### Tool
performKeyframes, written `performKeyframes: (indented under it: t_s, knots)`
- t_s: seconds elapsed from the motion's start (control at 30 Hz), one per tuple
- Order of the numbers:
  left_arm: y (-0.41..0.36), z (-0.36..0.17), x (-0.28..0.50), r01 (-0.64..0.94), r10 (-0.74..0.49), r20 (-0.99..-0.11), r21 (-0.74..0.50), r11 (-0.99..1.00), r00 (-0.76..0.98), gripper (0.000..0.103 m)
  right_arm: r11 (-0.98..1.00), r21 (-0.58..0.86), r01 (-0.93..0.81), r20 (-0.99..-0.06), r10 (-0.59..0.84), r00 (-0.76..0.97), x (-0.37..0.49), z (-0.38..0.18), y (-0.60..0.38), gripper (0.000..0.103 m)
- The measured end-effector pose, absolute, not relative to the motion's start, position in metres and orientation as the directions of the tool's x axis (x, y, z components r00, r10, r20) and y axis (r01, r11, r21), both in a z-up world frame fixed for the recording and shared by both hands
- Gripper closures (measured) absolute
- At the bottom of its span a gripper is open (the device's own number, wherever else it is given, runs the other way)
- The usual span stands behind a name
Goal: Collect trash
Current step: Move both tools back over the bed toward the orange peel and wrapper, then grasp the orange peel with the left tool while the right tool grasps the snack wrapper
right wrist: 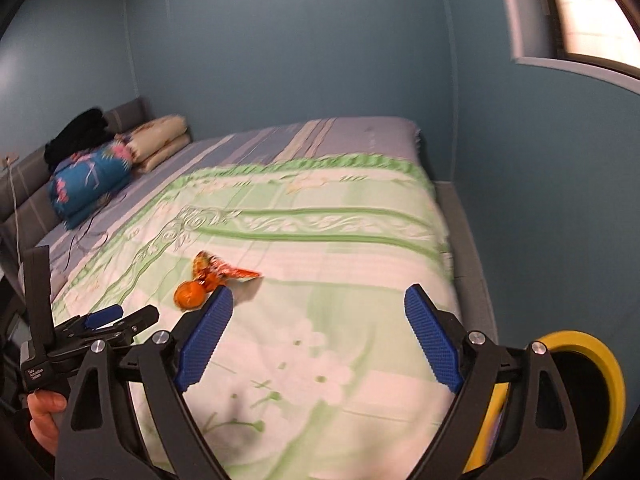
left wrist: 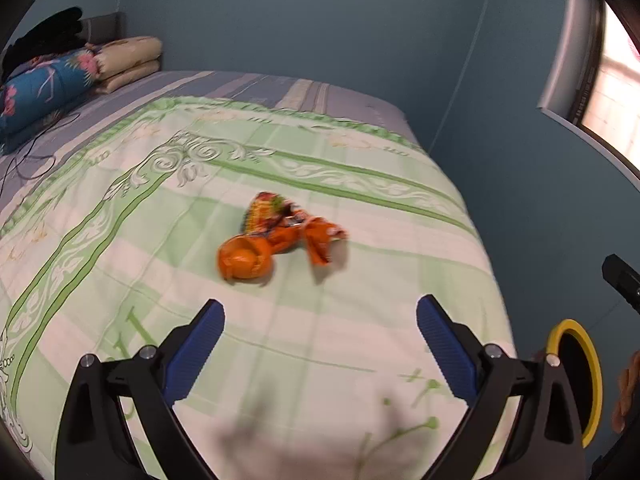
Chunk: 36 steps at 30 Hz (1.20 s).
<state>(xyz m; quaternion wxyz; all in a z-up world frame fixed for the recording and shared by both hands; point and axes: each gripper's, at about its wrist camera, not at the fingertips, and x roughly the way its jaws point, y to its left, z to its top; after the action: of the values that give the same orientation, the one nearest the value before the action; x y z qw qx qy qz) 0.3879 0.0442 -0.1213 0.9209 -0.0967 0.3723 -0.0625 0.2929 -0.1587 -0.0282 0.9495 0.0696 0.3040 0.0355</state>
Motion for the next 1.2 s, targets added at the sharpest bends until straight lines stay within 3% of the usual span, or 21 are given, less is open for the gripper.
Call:
performKeyframes:
  t_s: [0.73, 1.2]
  knots:
    - [0.124, -0.196, 0.47, -0.119, -0.089, -0.766, -0.211, 0.97, 0.636, 0.01, 0.972, 0.112, -0.207, -0.744, 0.22, 0.631, 0.428, -0.101, -0.041, 0.02]
    - [0.121, -0.218, 0.503, -0.079, -0.099, -0.78, -0.187, 0.979, 0.618, 0.01, 0.945, 0.262, -0.197, -0.81, 0.326, 0.486, 0.486, -0.14, -0.026, 0.031]
